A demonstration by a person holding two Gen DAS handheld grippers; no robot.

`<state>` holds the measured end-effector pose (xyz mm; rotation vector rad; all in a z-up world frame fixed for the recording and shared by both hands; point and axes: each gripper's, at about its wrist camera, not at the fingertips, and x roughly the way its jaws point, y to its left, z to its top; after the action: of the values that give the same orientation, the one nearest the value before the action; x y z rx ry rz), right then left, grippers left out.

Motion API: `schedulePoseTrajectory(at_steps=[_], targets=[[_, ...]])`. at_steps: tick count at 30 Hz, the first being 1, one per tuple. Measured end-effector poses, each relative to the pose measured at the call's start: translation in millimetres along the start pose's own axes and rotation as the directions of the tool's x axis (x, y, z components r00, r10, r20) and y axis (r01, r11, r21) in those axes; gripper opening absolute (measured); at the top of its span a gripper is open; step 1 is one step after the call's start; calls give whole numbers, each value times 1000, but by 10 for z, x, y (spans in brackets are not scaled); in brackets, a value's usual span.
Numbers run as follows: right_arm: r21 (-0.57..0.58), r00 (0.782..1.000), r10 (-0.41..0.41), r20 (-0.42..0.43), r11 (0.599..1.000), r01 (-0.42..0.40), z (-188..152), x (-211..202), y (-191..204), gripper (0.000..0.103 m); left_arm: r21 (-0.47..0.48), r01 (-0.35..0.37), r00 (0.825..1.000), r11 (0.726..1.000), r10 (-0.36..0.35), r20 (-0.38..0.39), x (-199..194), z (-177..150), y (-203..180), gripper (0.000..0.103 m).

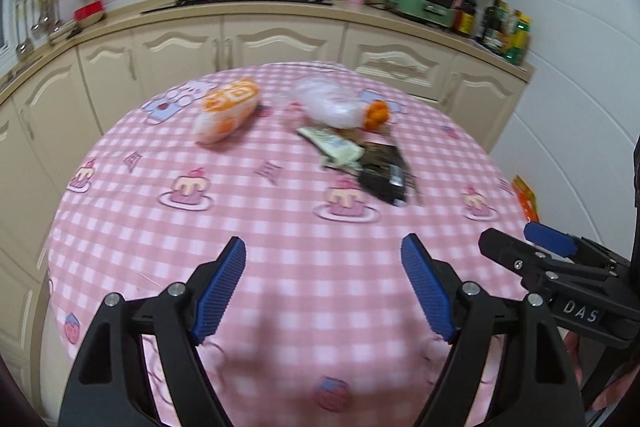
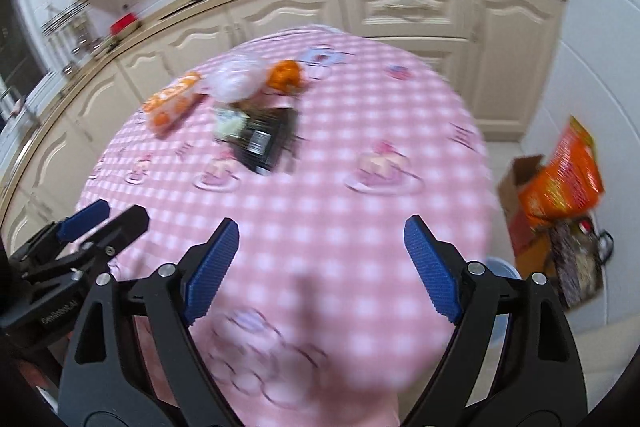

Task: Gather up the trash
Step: 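Grasp the dark snack packet with the right gripper while the left grasps the orange-printed bag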

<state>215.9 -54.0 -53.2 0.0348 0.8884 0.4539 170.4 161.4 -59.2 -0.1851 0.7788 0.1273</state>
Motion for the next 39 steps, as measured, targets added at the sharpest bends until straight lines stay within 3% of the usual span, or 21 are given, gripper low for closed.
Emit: schedulePoseTrajectory(at_steps=[5,10,13,16,17,18,20,25,26,38,39], targets=[[-48,996,46,-78,998,-49,222,492,221,83,-57,-34,999,998,32,-32,203,110,280,78],[-75,991,92,-93,992,-99,425,729,377,80,-89,-61,996,994,55,-66,382,189,493,78],[-76,993,56,-102,995,-64,520,886,404,78,-109,-69,995,992,61,-78,462,257,613,78],[-80,994,-25,-103,997,17,548,1056,379,62,-121,-67,994,990,57,-89,522,332,691,78],[-80,996,-25,-84,997,18,550,1041,368,54,-118,-67,994,991,57,-93,543,360,709,78],[-74,996,-23,-85,997,17,550,1031,348,53,-113,-69,994,991,58,-95,557,388,717,78],[-44,995,32,-91,998,-36,561,980,283,38,-97,-73,994,993,65,-91,580,468,731,78],[-38,997,55,-46,998,-56,635,809,211,27,-93,-67,995,993,60,-86,659,687,775,78],[-33,997,64,-41,997,-65,651,778,194,20,-95,-70,994,993,62,-86,686,739,792,78],[-29,996,80,43,996,-78,855,519,22,18,-92,-102,993,991,97,-60,1169,1192,963,77],[-27,996,78,44,997,-77,854,516,4,18,-81,-105,992,991,99,-75,1218,1203,962,56]])
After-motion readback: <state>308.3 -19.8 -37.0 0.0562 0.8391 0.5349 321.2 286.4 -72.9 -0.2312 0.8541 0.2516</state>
